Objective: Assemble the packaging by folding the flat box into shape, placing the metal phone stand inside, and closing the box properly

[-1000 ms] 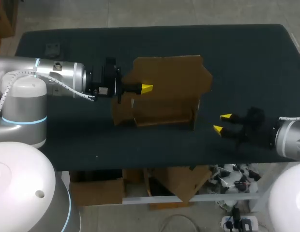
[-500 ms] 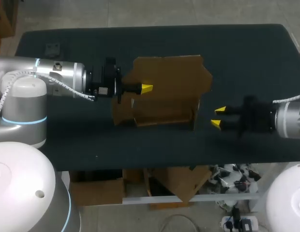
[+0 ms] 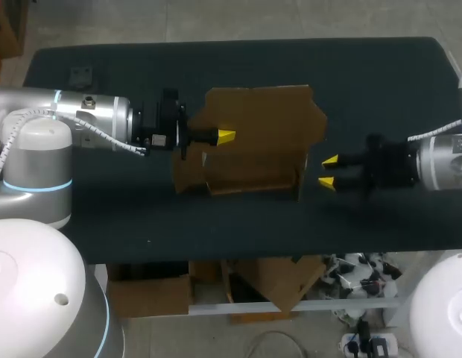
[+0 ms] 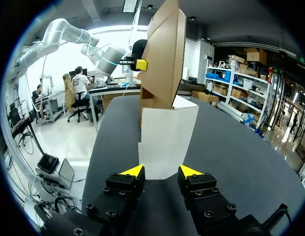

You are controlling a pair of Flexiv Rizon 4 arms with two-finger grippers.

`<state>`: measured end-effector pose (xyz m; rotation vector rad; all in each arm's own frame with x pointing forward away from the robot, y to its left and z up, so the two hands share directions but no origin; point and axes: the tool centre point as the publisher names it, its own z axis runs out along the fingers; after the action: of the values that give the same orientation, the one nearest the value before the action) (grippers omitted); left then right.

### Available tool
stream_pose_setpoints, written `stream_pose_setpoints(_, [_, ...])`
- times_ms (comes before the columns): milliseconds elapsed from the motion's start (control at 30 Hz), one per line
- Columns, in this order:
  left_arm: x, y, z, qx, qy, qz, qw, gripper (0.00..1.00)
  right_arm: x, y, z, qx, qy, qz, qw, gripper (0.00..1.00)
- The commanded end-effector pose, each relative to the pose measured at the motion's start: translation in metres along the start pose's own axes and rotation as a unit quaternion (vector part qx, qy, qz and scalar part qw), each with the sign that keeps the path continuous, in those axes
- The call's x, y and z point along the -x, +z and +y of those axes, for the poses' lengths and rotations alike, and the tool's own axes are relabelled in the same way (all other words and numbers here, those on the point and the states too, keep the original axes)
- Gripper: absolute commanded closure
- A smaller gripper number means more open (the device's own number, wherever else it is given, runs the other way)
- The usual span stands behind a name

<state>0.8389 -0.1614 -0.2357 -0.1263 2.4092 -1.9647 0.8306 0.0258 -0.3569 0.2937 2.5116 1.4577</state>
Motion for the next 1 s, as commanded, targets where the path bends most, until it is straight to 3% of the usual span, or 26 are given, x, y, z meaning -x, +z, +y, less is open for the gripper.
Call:
stream_pose_setpoints(33, [0.001, 0.001, 0.005, 0.0, 0.0, 0.001, 1.0, 1.0, 0.005, 0.008, 0.0, -0.003, -0.003, 0.01, 1.0, 0.55])
stream_pose_setpoints(1000, [0.001, 0.001, 0.005, 0.0, 0.0, 0.001, 1.0, 1.0, 0.005, 0.025, 0.009, 0.021, -0.029, 0.008, 0.999, 0.59])
